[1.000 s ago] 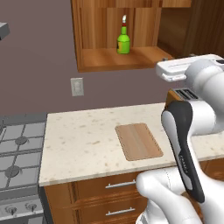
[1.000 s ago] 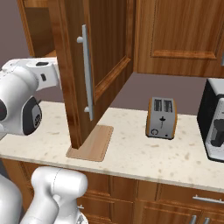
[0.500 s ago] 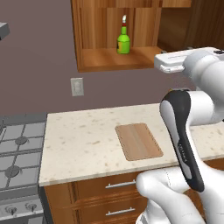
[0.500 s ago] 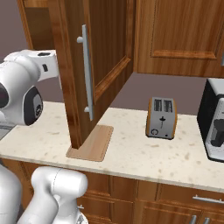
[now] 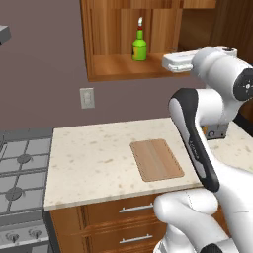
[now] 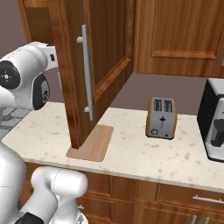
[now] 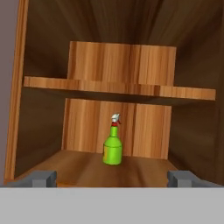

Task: Grab the spray bottle from the cabinet, then place it next to the cutting board for sanitizing. Then grab the dish brush from the countertop next to the sink and place it next to the cutting board.

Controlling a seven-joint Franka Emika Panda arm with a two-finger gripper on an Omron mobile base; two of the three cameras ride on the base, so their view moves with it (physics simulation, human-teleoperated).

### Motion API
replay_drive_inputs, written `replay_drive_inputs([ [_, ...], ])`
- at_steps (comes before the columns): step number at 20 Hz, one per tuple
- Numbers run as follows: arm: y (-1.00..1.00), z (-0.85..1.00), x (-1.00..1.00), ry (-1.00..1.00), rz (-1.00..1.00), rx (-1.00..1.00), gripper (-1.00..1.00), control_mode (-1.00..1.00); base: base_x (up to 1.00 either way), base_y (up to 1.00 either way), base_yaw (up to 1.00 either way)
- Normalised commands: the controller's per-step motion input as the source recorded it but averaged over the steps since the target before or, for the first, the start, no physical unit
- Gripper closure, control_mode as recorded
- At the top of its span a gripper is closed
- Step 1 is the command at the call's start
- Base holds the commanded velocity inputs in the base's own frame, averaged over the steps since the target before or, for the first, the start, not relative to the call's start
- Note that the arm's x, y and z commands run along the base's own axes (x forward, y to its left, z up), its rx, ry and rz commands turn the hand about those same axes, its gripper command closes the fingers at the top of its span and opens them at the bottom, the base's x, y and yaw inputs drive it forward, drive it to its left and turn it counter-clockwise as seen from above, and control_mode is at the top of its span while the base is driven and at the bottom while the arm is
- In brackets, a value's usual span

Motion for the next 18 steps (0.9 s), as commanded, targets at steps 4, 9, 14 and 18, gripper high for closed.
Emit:
replay_drive_inputs([
  [4, 0.09, 0.00, 0.53, 0.07, 0.00, 0.00, -1.00, -1.00, 0.00, 0.00, 0.00],
  [9, 0.00, 0.00, 0.49, 0.16, 0.00, 0.00, -1.00, -1.00, 0.00, 0.00, 0.00],
  [14, 0.00, 0.00, 0.36, 0.13, 0.00, 0.00, -1.00, -1.00, 0.00, 0.00, 0.00],
  [18, 0.00, 0.00, 0.20, 0.00, 0.00, 0.00, -1.00, -1.00, 0.00, 0.00, 0.00],
])
